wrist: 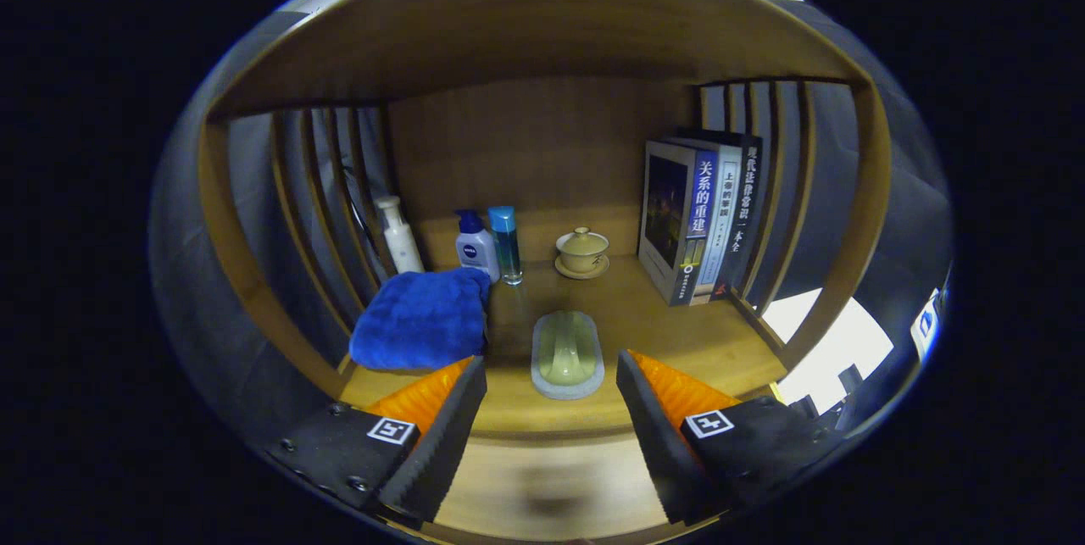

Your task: Pull open the drawer, take out the items inside it, and place them on the countertop above the cabinet.

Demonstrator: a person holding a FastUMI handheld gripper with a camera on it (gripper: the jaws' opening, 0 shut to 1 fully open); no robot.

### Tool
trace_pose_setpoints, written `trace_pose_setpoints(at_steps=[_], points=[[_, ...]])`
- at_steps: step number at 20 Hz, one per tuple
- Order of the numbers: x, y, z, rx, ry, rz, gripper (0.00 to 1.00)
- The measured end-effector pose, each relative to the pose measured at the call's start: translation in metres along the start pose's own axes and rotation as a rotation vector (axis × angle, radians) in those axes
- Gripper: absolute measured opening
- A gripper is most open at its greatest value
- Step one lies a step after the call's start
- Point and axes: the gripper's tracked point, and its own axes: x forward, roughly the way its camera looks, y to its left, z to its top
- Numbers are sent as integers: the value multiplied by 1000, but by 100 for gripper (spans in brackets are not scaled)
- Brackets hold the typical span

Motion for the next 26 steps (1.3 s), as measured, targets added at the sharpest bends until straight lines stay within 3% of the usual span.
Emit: trace_pose_setpoints(at_steps=[13, 21, 26], points=[[-120, -33, -77, 47, -269, -89, 100], [-144, -51, -173, 58, -231, -157, 100], [-142, -46, -220, 45, -169, -153, 100]])
